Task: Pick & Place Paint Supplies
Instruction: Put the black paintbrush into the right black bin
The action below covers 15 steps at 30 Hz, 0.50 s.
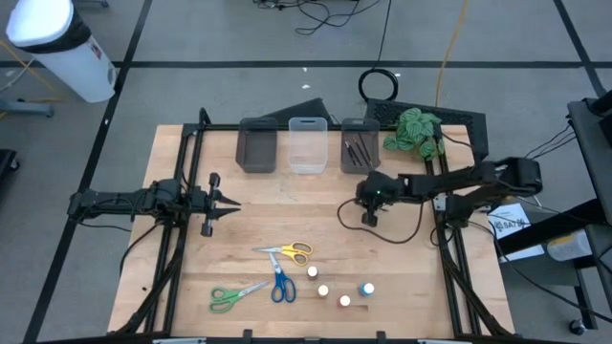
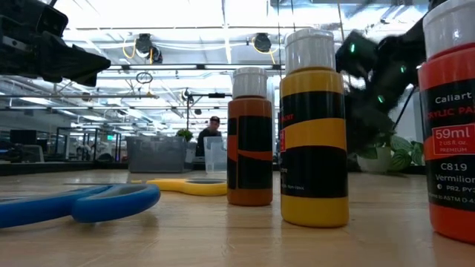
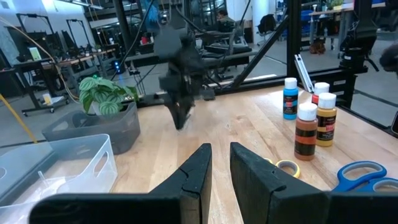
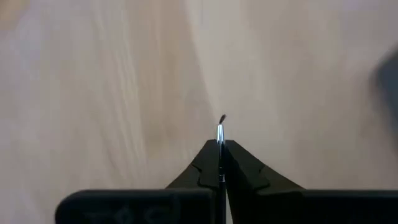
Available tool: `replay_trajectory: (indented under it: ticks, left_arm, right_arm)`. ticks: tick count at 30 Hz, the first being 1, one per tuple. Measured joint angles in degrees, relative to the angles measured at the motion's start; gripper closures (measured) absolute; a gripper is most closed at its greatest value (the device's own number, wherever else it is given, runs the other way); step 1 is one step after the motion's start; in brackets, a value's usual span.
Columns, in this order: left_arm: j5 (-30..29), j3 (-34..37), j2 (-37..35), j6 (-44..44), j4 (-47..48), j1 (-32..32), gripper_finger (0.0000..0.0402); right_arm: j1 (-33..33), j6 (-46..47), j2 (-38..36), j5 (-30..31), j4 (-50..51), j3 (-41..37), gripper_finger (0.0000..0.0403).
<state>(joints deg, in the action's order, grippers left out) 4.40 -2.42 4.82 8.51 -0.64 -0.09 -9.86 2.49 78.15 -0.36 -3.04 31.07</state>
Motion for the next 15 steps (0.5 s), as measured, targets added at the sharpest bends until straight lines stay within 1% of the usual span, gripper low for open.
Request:
replay_trajectory:
  ticks: [3,5,8,12,15]
  left_arm:
    - [0.0,0.0,0.0,0.0,0.0,0.0,0.033]
    - [0.0,0.0,0.0,0.0,0.0,0.0,0.033]
    - [0.0,0.0,0.0,0.0,0.0,0.0,0.033]
    - [0.0,0.0,0.0,0.0,0.0,0.0,0.033]
    - [0.0,0.0,0.0,0.0,0.0,0.0,0.033]
  right_arm:
    - [0.3,0.1,-2.2,-0.1,-5.7,0.3,0.0402]
    - [0.2,0.2,-3.0,-1.3,-7.8,0.1,0.0403]
    - [0.1,-0.1,-3.8,-1.4,-14.4,0.3,0.0403]
    - [-1.8,-0.2,-4.1,-1.5,-24.1,0.3,0.0403]
    - [-4.8,-0.2,-4.2,-1.5,-32.2,0.3,0.0403]
